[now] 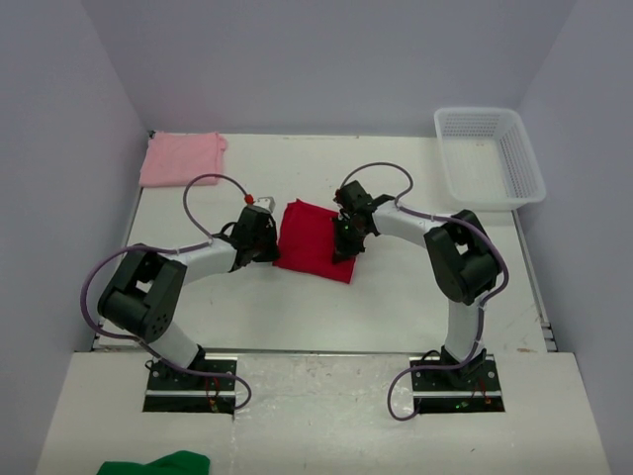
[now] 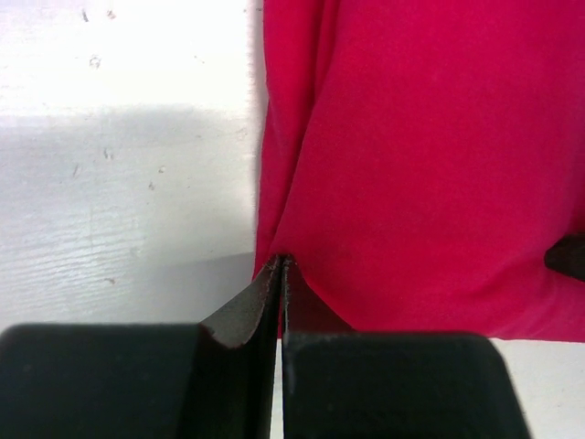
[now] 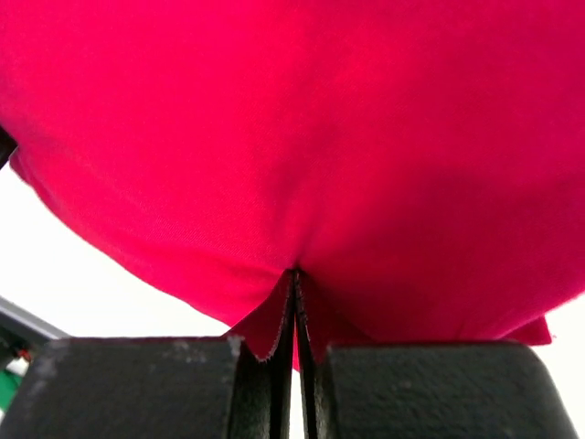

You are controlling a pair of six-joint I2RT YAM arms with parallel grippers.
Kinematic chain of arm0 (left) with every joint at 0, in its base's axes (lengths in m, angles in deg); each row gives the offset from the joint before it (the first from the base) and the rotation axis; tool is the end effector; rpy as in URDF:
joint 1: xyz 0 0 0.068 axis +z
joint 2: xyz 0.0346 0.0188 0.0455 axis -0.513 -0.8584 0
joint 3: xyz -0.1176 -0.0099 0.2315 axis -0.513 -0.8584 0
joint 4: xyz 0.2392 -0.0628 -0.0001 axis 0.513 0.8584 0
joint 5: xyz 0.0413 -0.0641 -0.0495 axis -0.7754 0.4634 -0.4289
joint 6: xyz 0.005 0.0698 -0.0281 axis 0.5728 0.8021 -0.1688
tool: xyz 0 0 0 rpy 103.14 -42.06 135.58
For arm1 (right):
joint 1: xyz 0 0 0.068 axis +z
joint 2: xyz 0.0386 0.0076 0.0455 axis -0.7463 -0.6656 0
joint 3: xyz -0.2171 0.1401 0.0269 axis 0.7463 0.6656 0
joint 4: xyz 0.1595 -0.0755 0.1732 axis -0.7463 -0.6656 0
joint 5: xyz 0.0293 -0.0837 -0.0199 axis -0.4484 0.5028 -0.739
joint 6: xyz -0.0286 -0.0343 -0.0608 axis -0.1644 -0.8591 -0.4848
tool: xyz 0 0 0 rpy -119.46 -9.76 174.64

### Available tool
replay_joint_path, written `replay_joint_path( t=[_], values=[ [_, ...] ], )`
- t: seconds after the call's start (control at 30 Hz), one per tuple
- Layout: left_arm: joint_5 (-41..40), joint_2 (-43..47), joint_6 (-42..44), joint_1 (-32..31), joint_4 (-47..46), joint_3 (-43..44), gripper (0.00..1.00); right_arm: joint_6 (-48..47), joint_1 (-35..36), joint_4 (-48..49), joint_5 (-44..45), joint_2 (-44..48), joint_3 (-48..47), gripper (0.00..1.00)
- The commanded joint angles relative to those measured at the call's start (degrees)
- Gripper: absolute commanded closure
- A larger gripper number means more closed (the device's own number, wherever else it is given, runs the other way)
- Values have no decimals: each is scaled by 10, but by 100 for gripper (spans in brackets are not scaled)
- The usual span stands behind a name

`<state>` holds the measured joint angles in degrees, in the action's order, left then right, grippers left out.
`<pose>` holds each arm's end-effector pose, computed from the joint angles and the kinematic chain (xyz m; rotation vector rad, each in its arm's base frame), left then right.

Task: Fold and stack the t-shirts
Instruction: Smooth out wrinkles on the folded tshirt

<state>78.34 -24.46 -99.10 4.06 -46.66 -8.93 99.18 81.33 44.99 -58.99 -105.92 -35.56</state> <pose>0.2797 -0.1402 0.1256 -0.0876 2.5106 -0.4055 0.3122 0.2229 0.1255 -0.1430 2.8803 0.6211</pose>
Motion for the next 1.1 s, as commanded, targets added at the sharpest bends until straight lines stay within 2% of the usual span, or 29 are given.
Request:
replay_joint_path(
  t=[0.0,0.37,0.63,0.8,0.9,1.0,1.03,1.07],
  values=[
    [25,-27,-6,-3,-11,-42,100,2,-3,-32,90,-8,-10,100],
    [44,17,-31,-39,-17,-80,100,-13,-11,-58,97,6,-49,100],
    [23,97,-39,-54,37,-53,100,-65,-10,-40,82,56,-43,100],
    [-38,143,-16,-55,106,1,85,-91,-8,-44,53,109,-57,99],
    [-70,142,0,-55,148,52,72,-97,-5,-72,52,134,-83,89],
    [-93,135,2,-52,182,99,60,-101,-2,-84,55,185,-80,71],
    [-91,134,6,-49,183,102,57,-100,-2,-87,55,217,-69,52],
    [-69,132,9,-38,177,104,54,-98,-2,-89,55,236,-61,42]
  ],
)
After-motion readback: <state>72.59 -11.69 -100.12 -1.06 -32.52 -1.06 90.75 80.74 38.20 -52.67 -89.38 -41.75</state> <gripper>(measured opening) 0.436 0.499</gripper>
